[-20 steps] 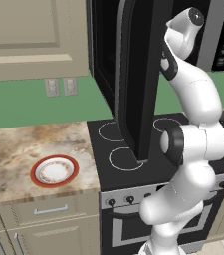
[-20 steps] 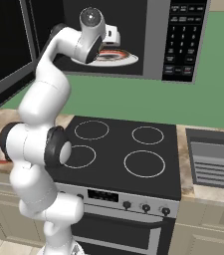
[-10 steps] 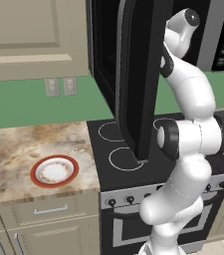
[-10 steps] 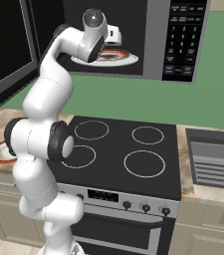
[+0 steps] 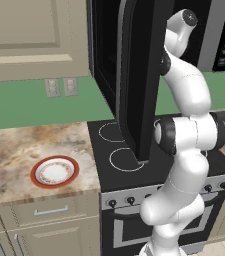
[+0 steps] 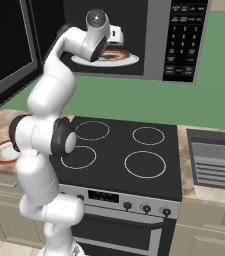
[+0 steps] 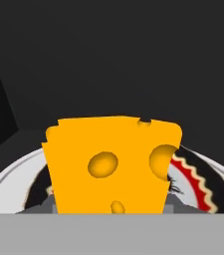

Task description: Pick the cheese from the counter and place it in the microwave. Then turn on the microwave.

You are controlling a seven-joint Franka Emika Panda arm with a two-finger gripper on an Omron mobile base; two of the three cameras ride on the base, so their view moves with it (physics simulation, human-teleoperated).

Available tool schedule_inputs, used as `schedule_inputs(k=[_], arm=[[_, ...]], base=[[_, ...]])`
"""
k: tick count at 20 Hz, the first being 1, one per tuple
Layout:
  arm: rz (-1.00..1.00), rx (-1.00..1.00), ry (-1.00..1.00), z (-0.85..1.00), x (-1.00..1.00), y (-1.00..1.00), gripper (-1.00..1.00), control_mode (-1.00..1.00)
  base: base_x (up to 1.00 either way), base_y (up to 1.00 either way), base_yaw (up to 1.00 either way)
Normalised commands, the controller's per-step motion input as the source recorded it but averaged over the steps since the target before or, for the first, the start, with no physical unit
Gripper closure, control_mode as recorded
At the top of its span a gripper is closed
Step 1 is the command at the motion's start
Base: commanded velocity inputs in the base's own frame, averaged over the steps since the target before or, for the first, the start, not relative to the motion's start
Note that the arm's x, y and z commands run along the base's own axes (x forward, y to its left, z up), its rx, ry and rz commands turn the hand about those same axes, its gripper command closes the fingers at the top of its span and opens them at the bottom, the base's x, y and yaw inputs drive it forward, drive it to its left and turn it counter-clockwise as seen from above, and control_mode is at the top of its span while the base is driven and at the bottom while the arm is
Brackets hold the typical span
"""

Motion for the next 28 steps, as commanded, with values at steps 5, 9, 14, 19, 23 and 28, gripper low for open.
schedule_inputs(k=[5,9,14,19,23,28], arm=[[0.00,0.00,0.00,-0.06,0.17,-0.02,1.00,-1.00],[0.00,0.00,0.00,-0.06,0.18,-0.03,1.00,-1.00],[0.00,0.00,0.00,-0.08,0.17,-0.03,1.00,-1.00],[0.00,0.00,0.00,-0.07,0.15,-0.02,1.00,-1.00],[0.00,0.00,0.00,-0.10,0.12,-0.02,1.00,-1.00],[0.00,0.00,0.00,-0.09,0.13,0.00,1.00,-1.00]], base=[[0.00,0.00,0.00],[0.00,0.00,0.00],[0.00,0.00,0.00],[0.00,0.00,0.00],[0.00,0.00,0.00],[0.00,0.00,0.00]])
